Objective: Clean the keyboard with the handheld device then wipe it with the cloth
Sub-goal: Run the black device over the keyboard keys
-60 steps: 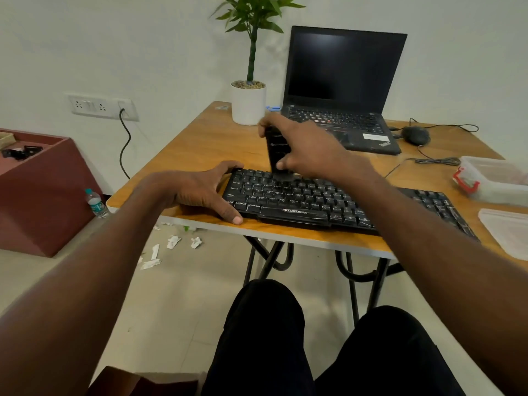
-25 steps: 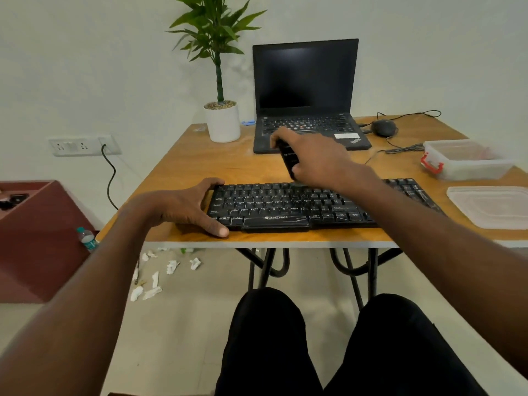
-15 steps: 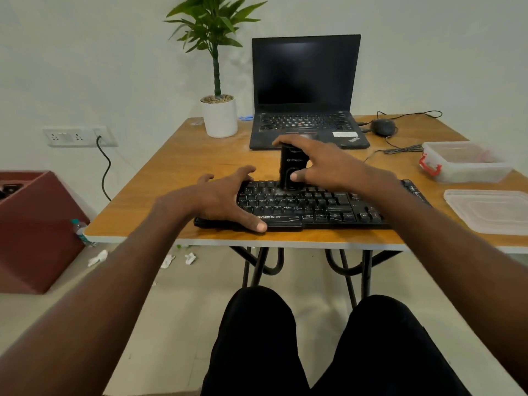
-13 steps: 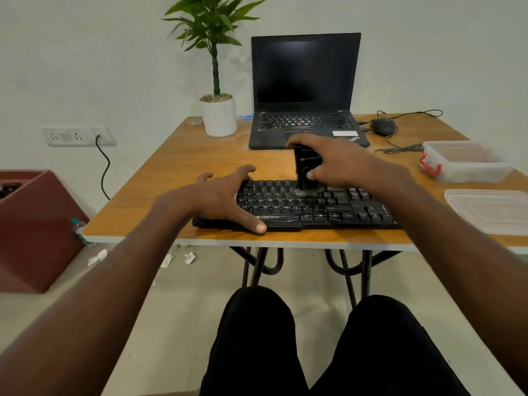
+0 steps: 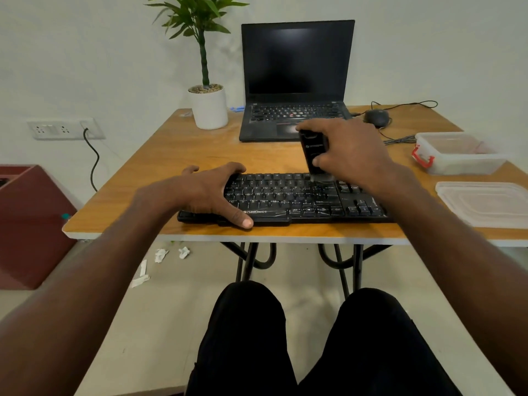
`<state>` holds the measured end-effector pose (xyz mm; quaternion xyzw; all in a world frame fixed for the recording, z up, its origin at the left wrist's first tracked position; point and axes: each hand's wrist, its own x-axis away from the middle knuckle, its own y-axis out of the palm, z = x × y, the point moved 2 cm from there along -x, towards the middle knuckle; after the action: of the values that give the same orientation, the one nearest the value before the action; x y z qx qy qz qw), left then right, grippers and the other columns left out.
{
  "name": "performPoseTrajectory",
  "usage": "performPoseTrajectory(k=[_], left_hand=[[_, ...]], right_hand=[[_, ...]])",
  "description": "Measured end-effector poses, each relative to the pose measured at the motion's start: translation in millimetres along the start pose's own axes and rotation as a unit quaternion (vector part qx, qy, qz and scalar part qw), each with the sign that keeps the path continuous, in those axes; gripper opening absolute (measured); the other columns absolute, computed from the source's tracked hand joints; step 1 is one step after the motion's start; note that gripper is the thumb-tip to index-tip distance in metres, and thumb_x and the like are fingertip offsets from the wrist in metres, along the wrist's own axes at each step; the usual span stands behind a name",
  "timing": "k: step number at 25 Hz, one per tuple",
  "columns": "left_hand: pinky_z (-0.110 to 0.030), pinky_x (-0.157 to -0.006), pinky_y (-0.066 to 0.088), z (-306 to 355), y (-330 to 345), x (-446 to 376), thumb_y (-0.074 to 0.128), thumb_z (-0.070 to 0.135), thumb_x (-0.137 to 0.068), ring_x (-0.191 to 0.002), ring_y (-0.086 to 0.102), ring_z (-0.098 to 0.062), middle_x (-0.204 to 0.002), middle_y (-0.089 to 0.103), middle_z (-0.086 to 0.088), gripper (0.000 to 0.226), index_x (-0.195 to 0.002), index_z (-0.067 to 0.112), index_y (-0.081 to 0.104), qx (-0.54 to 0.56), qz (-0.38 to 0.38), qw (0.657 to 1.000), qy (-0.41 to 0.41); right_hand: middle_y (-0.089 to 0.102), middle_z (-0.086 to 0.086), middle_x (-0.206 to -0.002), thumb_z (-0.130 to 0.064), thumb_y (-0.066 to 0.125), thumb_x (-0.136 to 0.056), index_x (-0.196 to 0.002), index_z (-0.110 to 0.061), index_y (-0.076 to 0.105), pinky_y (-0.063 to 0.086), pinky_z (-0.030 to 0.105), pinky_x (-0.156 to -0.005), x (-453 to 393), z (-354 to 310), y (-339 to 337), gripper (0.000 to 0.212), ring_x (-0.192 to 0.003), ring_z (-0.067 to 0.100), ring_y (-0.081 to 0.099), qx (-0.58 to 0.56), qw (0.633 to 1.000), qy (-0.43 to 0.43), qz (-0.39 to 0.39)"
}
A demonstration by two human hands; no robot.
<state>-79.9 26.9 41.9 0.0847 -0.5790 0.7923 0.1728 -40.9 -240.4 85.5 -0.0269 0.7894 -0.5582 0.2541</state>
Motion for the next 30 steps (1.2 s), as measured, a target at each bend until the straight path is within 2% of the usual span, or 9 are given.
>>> performPoseTrajectory(k=[4, 8, 11, 13, 16, 19, 22, 27, 30], left_hand=[[-0.055, -0.129, -0.004, -1, -1, -3, 0.064, 0.101, -0.032, -0.153, 0.031, -0.029, -0.163, 0.04, 0.006, 0.149, -0.161, 0.046, 0.015, -0.006, -0.007, 1.0, 0.0], [-0.054, -0.129, -0.004, -3, 1, 0, 0.052, 0.111, -0.029, -0.154, 0.03, -0.028, -0.164, 0.039, 0.006, 0.153, -0.162, 0.044, 0.016, -0.014, -0.009, 1.0, 0.007], [-0.053, -0.129, -0.001, 8, 9, -1, 0.024, 0.117, -0.041, -0.145, 0.046, -0.02, -0.156, 0.052, 0.004, 0.145, -0.159, 0.035, 0.032, 0.01, 0.088, 0.996, 0.026], [-0.054, -0.128, 0.008, 30, 20, -6, 0.012, 0.11, -0.061, -0.139, 0.053, -0.019, -0.149, 0.061, 0.001, 0.128, -0.155, 0.029, 0.043, 0.016, 0.194, 0.98, 0.041], [-0.055, -0.126, 0.019, 61, 46, -13, 0.005, 0.087, -0.091, -0.129, 0.063, -0.021, -0.133, 0.072, -0.002, 0.098, -0.15, 0.023, 0.05, -0.018, 0.295, 0.953, 0.062], [-0.051, -0.126, 0.022, 64, 65, -17, 0.009, 0.071, -0.106, -0.112, 0.069, -0.02, -0.114, 0.076, -0.001, 0.076, -0.136, 0.02, 0.056, -0.073, 0.357, 0.929, 0.068], [-0.049, -0.128, 0.02, 65, 70, -17, 0.014, 0.061, -0.112, -0.103, 0.071, -0.017, -0.103, 0.076, 0.002, 0.062, -0.127, 0.022, 0.059, -0.096, 0.384, 0.916, 0.065], [-0.047, -0.128, 0.018, 65, 71, -19, 0.016, 0.055, -0.112, -0.094, 0.07, -0.016, -0.095, 0.074, 0.004, 0.057, -0.121, 0.022, 0.061, -0.102, 0.405, 0.907, 0.058], [-0.048, -0.129, 0.017, 66, 70, -19, 0.016, 0.053, -0.112, -0.092, 0.07, -0.016, -0.092, 0.073, 0.004, 0.056, -0.119, 0.021, 0.062, -0.105, 0.408, 0.905, 0.051]], right_hand=[[0.062, -0.002, -0.142, -0.023, 0.083, -0.083, -0.147, -0.045, 0.05, 0.051, 0.031, -0.095, -4, -8, 6, 0.075, -0.126, 0.019, 0.06, -0.115, 0.992, -0.035, -0.039], [0.062, 0.005, -0.14, -0.025, 0.074, -0.087, -0.149, -0.04, 0.047, 0.055, 0.038, -0.094, -7, 10, -5, 0.069, -0.122, 0.025, 0.061, -0.005, 0.999, -0.012, -0.044], [0.063, 0.002, -0.139, -0.022, 0.075, -0.088, -0.15, -0.041, 0.046, 0.052, 0.028, -0.09, 4, 16, -4, 0.07, -0.12, 0.02, 0.062, -0.072, 0.997, -0.034, 0.019], [0.062, -0.001, -0.141, -0.022, 0.074, -0.091, -0.151, -0.045, 0.042, 0.048, 0.02, -0.086, 9, 16, 4, 0.072, -0.113, 0.014, 0.064, -0.117, 0.991, -0.059, 0.026], [0.06, -0.003, -0.135, -0.018, 0.073, -0.09, -0.146, -0.052, 0.042, 0.049, 0.014, -0.07, 8, 21, 8, 0.073, -0.092, 0.004, 0.06, -0.139, 0.984, -0.081, -0.075], [0.053, -0.007, -0.124, -0.016, 0.072, -0.088, -0.143, -0.05, 0.047, 0.053, 0.025, -0.074, 0, 28, -9, 0.07, -0.096, 0.01, 0.056, -0.096, 0.983, -0.058, -0.143], [0.061, -0.003, -0.129, -0.017, 0.069, -0.089, -0.145, -0.051, 0.046, 0.058, 0.04, -0.083, -4, 34, -24, 0.07, -0.107, 0.02, 0.059, 0.044, 0.991, -0.041, -0.12], [0.061, 0.001, -0.139, -0.016, 0.073, -0.091, -0.15, -0.049, 0.041, 0.051, 0.026, -0.077, 7, 42, -9, 0.074, -0.093, 0.007, 0.056, -0.082, 0.99, -0.078, -0.087], [0.065, 0.004, -0.132, -0.018, 0.071, -0.088, -0.147, -0.048, 0.043, 0.053, 0.029, -0.076, 9, 61, -15, 0.072, -0.09, 0.013, 0.059, -0.049, 0.997, -0.038, -0.048]])
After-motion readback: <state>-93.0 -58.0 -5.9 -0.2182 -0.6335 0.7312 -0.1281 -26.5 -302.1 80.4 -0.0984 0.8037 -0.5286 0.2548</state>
